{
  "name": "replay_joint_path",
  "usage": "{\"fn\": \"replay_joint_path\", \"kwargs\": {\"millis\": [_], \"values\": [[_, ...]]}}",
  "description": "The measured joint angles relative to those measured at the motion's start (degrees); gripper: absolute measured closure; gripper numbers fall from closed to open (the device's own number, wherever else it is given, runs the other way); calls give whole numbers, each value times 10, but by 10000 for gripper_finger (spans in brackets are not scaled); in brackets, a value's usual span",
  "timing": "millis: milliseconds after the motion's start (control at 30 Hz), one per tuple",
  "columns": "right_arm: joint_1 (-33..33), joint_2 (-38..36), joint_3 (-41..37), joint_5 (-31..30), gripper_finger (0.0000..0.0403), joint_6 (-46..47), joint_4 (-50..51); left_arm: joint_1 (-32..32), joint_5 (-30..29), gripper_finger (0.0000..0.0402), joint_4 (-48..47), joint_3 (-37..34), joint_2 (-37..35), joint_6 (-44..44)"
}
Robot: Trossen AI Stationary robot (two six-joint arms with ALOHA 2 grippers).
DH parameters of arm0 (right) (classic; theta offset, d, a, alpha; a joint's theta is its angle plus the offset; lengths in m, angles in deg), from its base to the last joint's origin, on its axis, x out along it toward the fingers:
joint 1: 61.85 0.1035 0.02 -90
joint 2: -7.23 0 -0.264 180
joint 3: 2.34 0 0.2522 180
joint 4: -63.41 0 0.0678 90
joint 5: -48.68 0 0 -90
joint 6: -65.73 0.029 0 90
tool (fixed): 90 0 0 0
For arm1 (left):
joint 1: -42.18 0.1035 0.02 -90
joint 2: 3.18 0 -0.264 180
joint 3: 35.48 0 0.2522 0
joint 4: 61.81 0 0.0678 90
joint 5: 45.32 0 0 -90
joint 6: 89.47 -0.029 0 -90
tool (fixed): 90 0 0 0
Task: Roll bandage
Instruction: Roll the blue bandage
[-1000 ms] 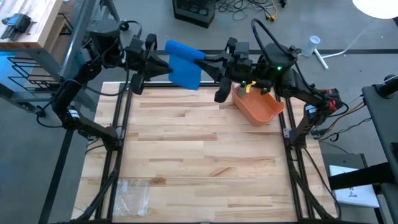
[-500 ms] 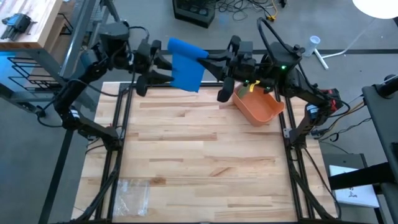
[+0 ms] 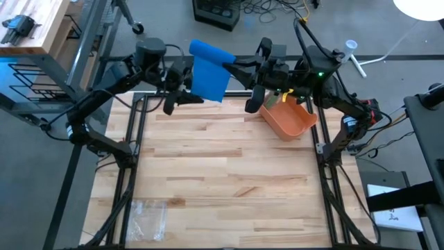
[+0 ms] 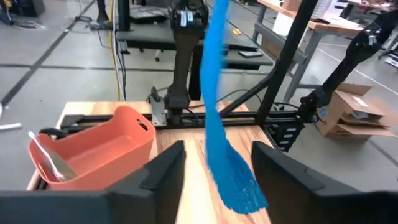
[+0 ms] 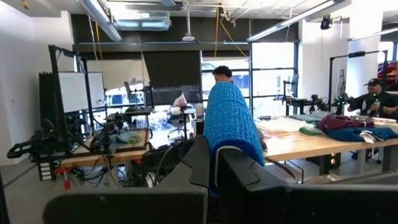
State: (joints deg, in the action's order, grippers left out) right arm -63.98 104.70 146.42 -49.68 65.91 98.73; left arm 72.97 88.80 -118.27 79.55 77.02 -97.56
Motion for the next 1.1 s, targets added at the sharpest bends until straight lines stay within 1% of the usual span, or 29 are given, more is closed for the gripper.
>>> {"fn": "replay_joint_path", "kwargs": {"millis": [100,233,267,300,333,400,667,767,933,1033,1100], "values": [[0,0,0,0,400,-3,0,-5,1,279,10,-18,0,6],[0,-3,0,0,400,-3,4,-6,14,369,34,-20,-3,7],[0,-3,0,0,400,-3,4,-6,15,385,42,-20,-6,8],[0,-3,0,0,400,-5,4,-6,15,392,51,-20,-8,13],[0,-3,0,0,400,-5,5,-6,16,390,59,-20,-9,19],[0,-3,0,0,400,-9,9,-6,16,370,66,-20,-11,32],[0,-3,0,0,400,-10,8,-6,16,262,58,-20,-12,74],[0,-3,0,0,400,-10,6,-3,7,229,52,-20,-9,129],[0,-3,0,0,400,-7,6,10,10,198,23,-20,4,237],[0,-3,0,0,400,-1,6,14,42,191,36,-20,6,268],[0,-3,0,0,400,-1,6,14,49,189,49,-20,5,283]]}}
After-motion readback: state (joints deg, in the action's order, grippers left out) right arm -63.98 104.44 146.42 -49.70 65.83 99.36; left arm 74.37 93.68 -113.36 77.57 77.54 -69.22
